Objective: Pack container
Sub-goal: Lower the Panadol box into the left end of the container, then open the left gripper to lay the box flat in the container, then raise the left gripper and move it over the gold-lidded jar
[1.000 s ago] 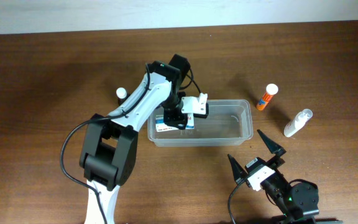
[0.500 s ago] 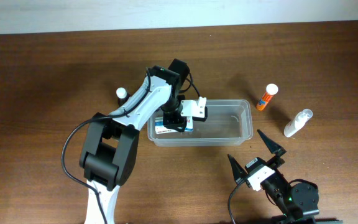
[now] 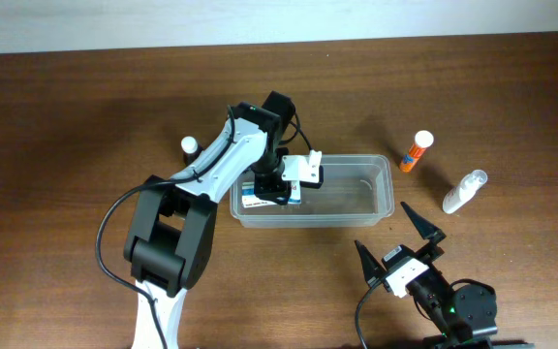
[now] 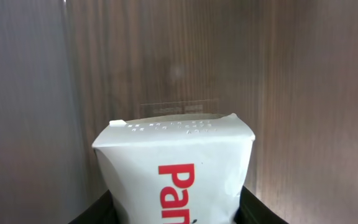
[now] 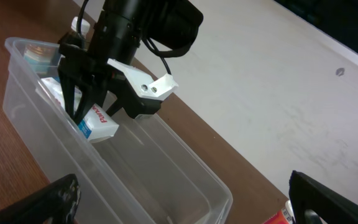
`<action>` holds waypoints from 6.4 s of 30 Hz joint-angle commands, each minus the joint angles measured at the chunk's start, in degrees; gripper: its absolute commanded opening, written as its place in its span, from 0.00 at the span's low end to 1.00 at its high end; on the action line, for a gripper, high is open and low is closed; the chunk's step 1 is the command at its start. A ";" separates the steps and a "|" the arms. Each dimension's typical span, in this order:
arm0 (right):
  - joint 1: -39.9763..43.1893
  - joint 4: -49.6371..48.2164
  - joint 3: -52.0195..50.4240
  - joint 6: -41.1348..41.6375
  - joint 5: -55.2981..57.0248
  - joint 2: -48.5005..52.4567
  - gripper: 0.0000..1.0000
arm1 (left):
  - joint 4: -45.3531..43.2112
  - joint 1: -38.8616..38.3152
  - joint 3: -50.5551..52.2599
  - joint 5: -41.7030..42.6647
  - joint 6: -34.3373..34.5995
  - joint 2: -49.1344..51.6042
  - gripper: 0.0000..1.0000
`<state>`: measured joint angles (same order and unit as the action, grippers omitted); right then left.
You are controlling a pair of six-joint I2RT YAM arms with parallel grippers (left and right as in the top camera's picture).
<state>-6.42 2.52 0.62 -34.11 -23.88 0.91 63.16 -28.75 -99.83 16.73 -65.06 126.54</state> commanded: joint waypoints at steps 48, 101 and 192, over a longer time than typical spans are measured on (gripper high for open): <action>0.44 0.28 -0.31 0.44 0.33 -0.55 0.99 | 12.57 -0.07 -12.96 -1.53 12.52 3.93 0.01; 0.44 0.28 -0.31 0.44 0.33 -0.55 0.98 | 4.13 -3.10 -5.09 -18.64 80.48 3.96 0.01; 0.44 0.28 -0.31 0.44 0.33 -0.55 0.98 | 10.78 17.05 7.98 -16.96 78.29 -21.44 0.01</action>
<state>-6.42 2.52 0.62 -34.09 -23.88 0.91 74.41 -11.86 -92.07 0.40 14.13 105.30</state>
